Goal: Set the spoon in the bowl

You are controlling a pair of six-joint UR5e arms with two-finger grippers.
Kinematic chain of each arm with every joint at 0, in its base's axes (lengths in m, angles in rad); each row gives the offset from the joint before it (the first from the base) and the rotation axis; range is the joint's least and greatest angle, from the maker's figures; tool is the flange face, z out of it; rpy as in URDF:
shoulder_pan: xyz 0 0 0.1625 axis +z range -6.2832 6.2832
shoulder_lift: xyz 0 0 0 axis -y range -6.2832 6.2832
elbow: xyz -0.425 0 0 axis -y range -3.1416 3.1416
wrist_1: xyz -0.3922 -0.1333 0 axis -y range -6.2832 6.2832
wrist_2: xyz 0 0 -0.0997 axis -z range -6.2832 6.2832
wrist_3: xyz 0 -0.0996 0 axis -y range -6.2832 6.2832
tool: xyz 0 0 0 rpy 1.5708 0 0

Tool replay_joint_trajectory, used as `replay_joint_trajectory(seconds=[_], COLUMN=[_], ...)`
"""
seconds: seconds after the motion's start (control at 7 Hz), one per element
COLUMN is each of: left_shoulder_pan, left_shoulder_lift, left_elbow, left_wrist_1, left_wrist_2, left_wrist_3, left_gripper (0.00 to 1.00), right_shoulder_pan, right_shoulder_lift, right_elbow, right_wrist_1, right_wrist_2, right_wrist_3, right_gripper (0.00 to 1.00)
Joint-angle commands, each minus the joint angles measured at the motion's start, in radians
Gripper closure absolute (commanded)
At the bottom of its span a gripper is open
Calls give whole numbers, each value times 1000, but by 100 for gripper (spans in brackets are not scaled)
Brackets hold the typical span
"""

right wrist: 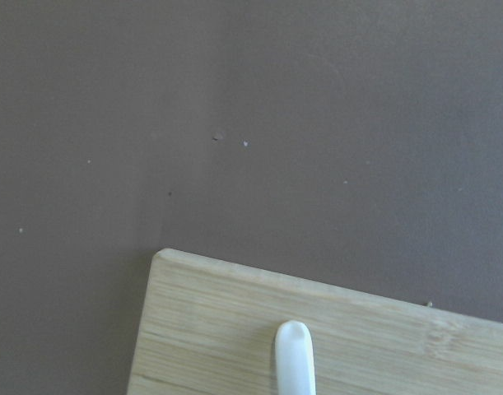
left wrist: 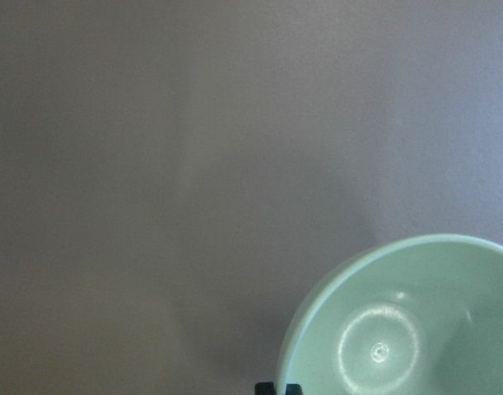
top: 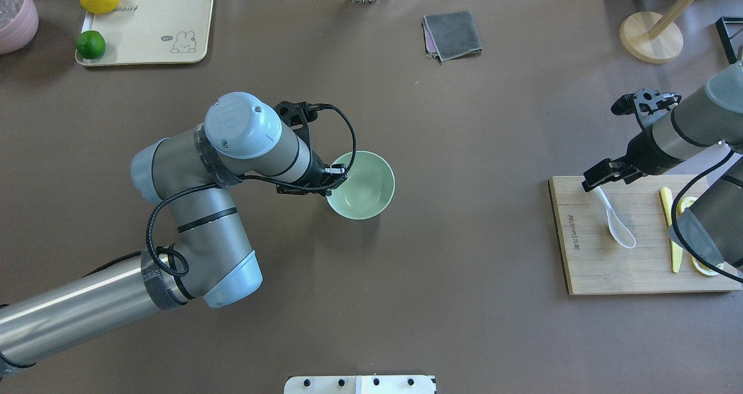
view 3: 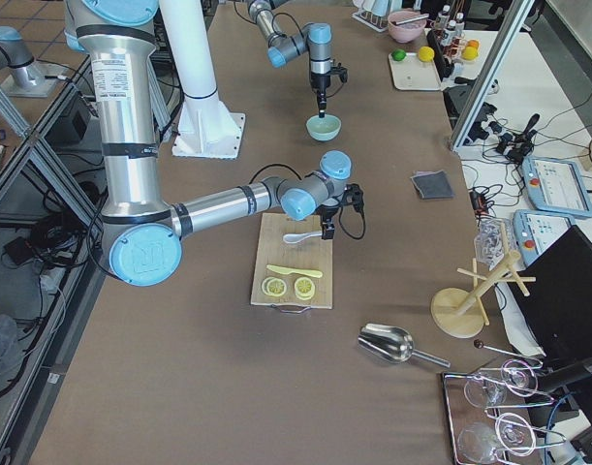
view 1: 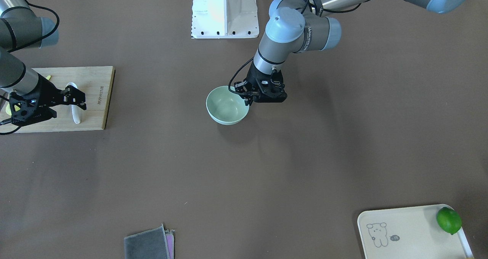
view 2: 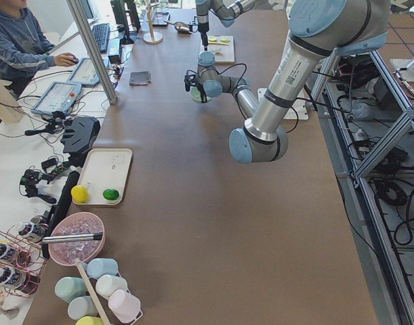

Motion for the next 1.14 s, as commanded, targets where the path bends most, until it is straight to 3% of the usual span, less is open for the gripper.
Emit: replay_joint_trajectory(seconds=[0.0, 0.57, 0.86, 1.0], left_shoulder_pan=[10, 30, 32, 32], left_shoulder_lift=[-10, -29, -35, -32], left_elbow=[11, 27, 27, 27], left_wrist_1=[0, 0, 1, 1], left_wrist_2=[8, 43, 45, 45], left_wrist_3=[-3, -2, -2, -2], left_gripper=[100, 100, 36, 25], right_shoulder_pan=[-17, -46, -48, -48], right_shoulder_lift=[-10, -19, -19, -21], right_elbow=[0, -4, -4, -4], right_wrist_1=[-2, -5, -6, -9], right_wrist_2=[-14, -42, -40, -40], right_wrist_3=[6, 6, 7, 8], right_gripper=[2, 14, 40, 47])
